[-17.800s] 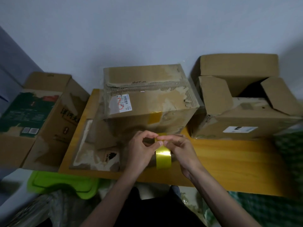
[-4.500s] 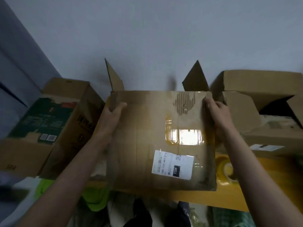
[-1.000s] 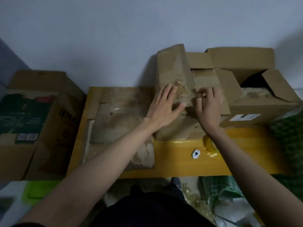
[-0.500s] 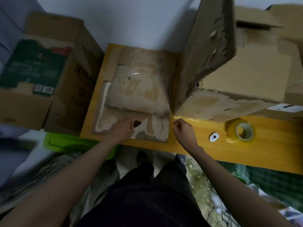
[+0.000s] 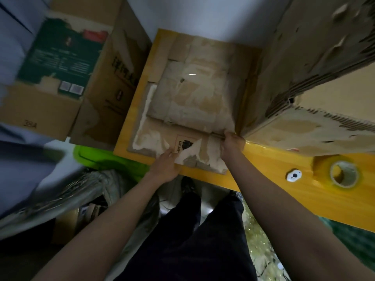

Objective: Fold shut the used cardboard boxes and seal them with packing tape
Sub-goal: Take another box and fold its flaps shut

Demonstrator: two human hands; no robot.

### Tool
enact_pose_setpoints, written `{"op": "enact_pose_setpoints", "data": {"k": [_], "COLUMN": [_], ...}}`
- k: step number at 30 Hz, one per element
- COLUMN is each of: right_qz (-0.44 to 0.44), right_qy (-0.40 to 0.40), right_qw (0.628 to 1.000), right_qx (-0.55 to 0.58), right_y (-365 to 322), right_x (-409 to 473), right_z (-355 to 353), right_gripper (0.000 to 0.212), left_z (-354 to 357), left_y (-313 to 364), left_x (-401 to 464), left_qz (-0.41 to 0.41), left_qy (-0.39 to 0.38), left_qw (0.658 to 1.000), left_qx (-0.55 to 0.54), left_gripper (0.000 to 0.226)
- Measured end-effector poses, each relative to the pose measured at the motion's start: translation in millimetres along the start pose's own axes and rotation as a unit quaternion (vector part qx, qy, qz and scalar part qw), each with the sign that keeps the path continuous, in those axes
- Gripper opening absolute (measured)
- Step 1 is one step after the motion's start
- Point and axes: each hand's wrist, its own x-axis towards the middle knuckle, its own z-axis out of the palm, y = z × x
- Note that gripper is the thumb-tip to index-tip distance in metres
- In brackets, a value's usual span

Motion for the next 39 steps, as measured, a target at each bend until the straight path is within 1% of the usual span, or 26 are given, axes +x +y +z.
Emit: {"op": "enact_pose_setpoints", "data": {"k": [2, 3, 5, 6, 7, 8, 10, 11, 12, 13, 14, 17, 18, 19, 20, 23, 25, 27, 28, 30, 32, 33, 35, 36, 38, 39], "right_qz": [0.008, 0.004, -0.025, -0.046, -0.064, -0.076, -0.098, -0.114, -0.128, -0.137, -0.147, -0.170, -0.176, -0.181, -0.183, -0.172, -0.159, -0.115, -0.088, -0.072, -0.070, -0.056, -0.025, -0.018, -0.016, -0.023], "right_qy": [-0.014, -0.024, -0.062, -0.083, -0.104, -0.120, -0.144, -0.156, -0.171, -0.191, -0.214, -0.286, -0.302, -0.315, -0.326, -0.356, -0.370, -0.369, -0.359, -0.300, -0.239, -0.230, -0.255, -0.270, -0.293, -0.300], "right_qw": [0.998, 0.998, 0.996, 0.994, 0.992, 0.989, 0.984, 0.980, 0.974, 0.966, 0.957, 0.925, 0.917, 0.908, 0.901, 0.891, 0.890, 0.902, 0.913, 0.941, 0.963, 0.967, 0.962, 0.957, 0.949, 0.947], "right_qx": [0.056, 0.060, 0.056, 0.052, 0.041, 0.028, -0.017, -0.050, -0.078, -0.105, -0.130, -0.181, -0.193, -0.208, -0.221, -0.223, -0.215, -0.193, -0.173, -0.139, -0.103, -0.091, -0.098, -0.109, -0.117, -0.113], "right_y": [-4, -7, -8, -7, -3, 5, 25, 33, 39, 44, 49, 53, 53, 53, 50, 46, 48, 49, 48, 44, 33, 25, 11, 3, -12, -18], "right_x": [-6, -12, -28, -40, -51, -59, -74, -80, -87, -93, -97, -111, -110, -109, -108, -102, -98, -93, -93, -90, -87, -87, -84, -82, -81, -81], "right_z": [6, 8, 6, 2, -3, -9, -23, -32, -40, -48, -56, -70, -71, -71, -70, -69, -71, -71, -69, -64, -59, -58, -57, -57, -54, -51], "right_gripper": [0.026, 0.024, 0.029, 0.032, 0.037, 0.042, 0.050, 0.052, 0.051, 0.050, 0.049, 0.054, 0.056, 0.057, 0.059, 0.055, 0.051, 0.043, 0.034, 0.012, 0.014, 0.025, 0.059, 0.069, 0.080, 0.080], "left_z": [0, -1, -4, -6, -10, -14, -23, -27, -31, -33, -33, -25, -21, -15, -11, -6, -6, -7, -7, -13, -26, -34, -51, -60, -77, -86], "left_y": [-1, -1, -1, 0, 2, 5, 14, 19, 25, 34, 43, 77, 87, 95, 99, 101, 95, 88, 86, 84, 83, 81, 76, 74, 68, 65], "left_x": [0, -1, -1, -2, -5, -9, -21, -27, -32, -36, -37, -29, -23, -17, -11, 3, 7, 6, 5, -2, -12, -17, -31, -39, -58, -68], "left_qz": [-0.001, -0.001, 0.002, 0.004, 0.009, 0.017, 0.041, 0.052, 0.061, 0.065, 0.064, 0.019, 0.005, -0.007, -0.017, -0.038, -0.045, -0.038, -0.032, -0.023, -0.004, 0.004, 0.015, 0.019, 0.029, 0.032], "left_qy": [0.004, 0.006, 0.027, 0.060, 0.116, 0.186, 0.321, 0.361, 0.369, 0.351, 0.316, 0.185, 0.158, 0.143, 0.140, 0.150, 0.133, 0.127, 0.137, 0.172, 0.206, 0.219, 0.236, 0.246, 0.276, 0.291], "left_qw": [1.000, 1.000, 0.998, 0.995, 0.988, 0.974, 0.933, 0.917, 0.912, 0.919, 0.931, 0.964, 0.971, 0.977, 0.980, 0.980, 0.982, 0.986, 0.986, 0.983, 0.977, 0.974, 0.969, 0.966, 0.957, 0.953], "left_qx": [-0.011, -0.022, -0.061, -0.086, -0.107, -0.126, -0.157, -0.164, -0.169, -0.169, -0.169, -0.191, -0.179, -0.157, -0.137, -0.128, -0.125, -0.102, -0.086, -0.057, -0.052, -0.057, -0.073, -0.080, -0.081, -0.083], "left_gripper": [0.061, 0.060, 0.055, 0.050, 0.042, 0.033, 0.016, 0.012, 0.014, 0.021, 0.033, 0.085, 0.099, 0.106, 0.107, 0.085, 0.075, 0.060, 0.050, 0.032, 0.023, 0.022, 0.019, 0.020, 0.024, 0.026]}}
